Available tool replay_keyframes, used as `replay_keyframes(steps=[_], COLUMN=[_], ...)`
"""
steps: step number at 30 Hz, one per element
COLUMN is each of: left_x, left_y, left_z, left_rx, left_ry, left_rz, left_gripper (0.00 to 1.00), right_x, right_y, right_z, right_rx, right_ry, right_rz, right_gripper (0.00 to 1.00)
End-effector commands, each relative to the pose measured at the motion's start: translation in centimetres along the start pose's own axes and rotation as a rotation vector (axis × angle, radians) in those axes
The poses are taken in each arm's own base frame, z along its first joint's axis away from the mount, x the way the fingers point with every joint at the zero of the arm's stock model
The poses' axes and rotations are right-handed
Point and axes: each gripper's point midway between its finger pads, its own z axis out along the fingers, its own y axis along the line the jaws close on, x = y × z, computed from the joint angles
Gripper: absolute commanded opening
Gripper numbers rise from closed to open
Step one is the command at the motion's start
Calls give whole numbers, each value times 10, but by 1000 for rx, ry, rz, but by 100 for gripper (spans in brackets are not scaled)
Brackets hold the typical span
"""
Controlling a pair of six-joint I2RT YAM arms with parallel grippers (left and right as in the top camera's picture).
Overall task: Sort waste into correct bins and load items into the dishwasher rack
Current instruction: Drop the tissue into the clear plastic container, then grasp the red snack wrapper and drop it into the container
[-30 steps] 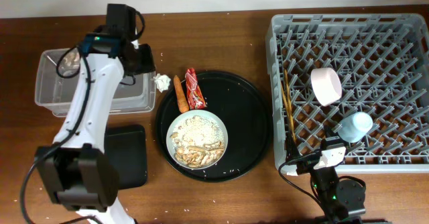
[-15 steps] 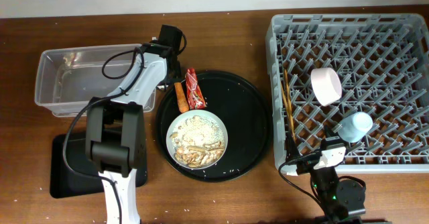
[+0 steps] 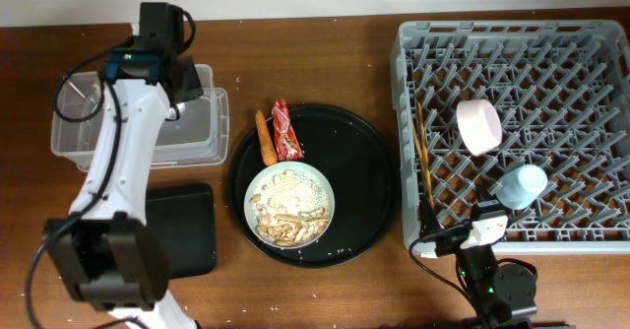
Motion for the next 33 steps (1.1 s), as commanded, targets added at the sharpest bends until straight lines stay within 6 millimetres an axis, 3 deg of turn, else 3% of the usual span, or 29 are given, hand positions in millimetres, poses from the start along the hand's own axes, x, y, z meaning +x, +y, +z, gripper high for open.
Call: replay_keyframes(steps=[1,2,4,5,7,9,12,17,19,20,21,22,23,25,26,28,29,30,31,33], left_x=[14,11,37,54,99,139,164,155,173,178,175,166,146,110,83,44,23,11,5,9], left_y=[-13,-22,-84,-106,-152,-195,-208,-196,-199,-199,-201,-203,-205,-194,-167,-119,-81,-50,-11,8], left_z=[11,2,-17,-15,4,37,64,85,106,110,108,99,74,23,-14,-49,-57,-52,-31,5], left_rx=[45,84,329,337,256,250,208,82,73,70,77,90,122,159,136,119,96,59,20,51], left_ry=[64,52,133,155,192,242,284,216,261,275,270,255,219,137,62,-25,-56,-55,-11,73], left_rz=[43,46,104,162,262,323,293,230,243,248,245,238,222,201,164,107,39,-25,-104,-81], left_gripper=[56,57,56,56,56,53,45,45,44,32,12,2,0,0,0,0,0,0,0,1], right_x=[2,2,2,2,2,2,2,2,2,2,2,2,2,2,2,2,2,2,2,2], right_y=[2,2,2,2,2,2,2,2,2,2,2,2,2,2,2,2,2,2,2,2], right_z=[0,0,0,0,0,0,0,0,0,0,0,0,0,0,0,0,0,0,0,0], right_rx=[-13,-13,-13,-13,-13,-13,-13,-13,-13,-13,-13,-13,-13,-13,-13,-13,-13,-13,-13,-13], right_ry=[1,1,1,1,1,1,1,1,1,1,1,1,1,1,1,1,1,1,1,1], right_rz=[-3,-4,-3,-4,-3,-3,-4,-3,-3,-3,-4,-3,-3,-3,-3,-3,-3,-3,-3,-3], right_gripper=[98,98,98,98,98,98,98,98,98,98,98,98,98,98,98,98,98,98,98,98])
